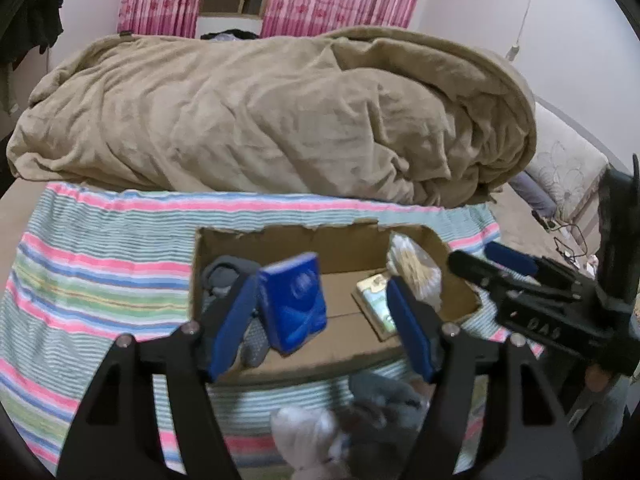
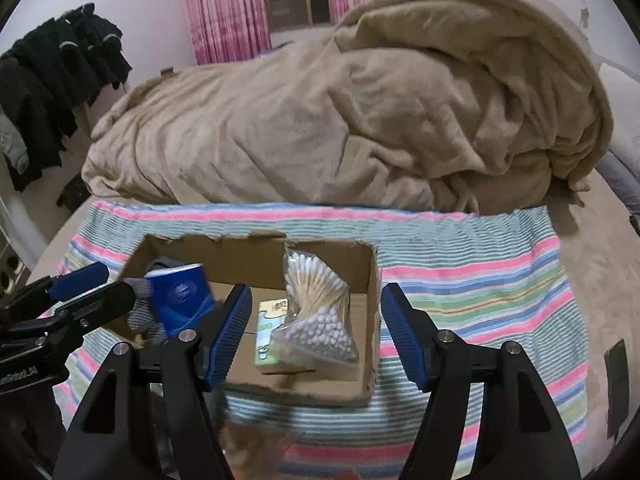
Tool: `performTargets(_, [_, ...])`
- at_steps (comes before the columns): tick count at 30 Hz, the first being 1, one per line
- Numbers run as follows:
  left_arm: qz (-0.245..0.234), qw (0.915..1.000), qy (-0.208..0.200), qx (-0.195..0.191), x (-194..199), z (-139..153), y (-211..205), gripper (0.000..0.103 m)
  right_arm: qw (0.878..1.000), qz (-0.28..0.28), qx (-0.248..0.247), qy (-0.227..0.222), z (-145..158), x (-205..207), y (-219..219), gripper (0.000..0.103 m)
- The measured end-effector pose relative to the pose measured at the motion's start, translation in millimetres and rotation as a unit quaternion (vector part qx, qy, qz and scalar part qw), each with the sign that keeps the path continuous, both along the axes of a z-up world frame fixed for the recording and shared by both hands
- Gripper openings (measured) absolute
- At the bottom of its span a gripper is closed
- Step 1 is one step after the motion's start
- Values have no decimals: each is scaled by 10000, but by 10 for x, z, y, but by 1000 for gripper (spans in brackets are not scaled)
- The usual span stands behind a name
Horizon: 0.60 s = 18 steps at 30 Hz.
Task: Organize objects
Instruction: 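Carry the Vinda pack and cotton swab bag into the box and release both, then grasp the white sock with the left tool while the right tool grasps the snack bag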
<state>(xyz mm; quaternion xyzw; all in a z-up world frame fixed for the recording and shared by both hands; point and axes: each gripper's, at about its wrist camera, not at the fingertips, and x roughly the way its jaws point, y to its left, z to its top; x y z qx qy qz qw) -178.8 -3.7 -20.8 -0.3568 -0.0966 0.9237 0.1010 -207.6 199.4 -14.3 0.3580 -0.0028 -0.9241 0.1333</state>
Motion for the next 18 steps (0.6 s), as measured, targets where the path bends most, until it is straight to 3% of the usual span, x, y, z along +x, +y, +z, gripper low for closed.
performTargets(4, [29,10000,40,4,230,119,-82,70,9997,4,-194,153,211,216,72,70])
performTargets(8, [65,9993,371,-79,555,297,-157,81,9986,80,-406,316,433,512,130,71])
performTargets(18, [-106,9981,558,-243,959,354,-136,81,9982,255,-356,407,501,872,162,71])
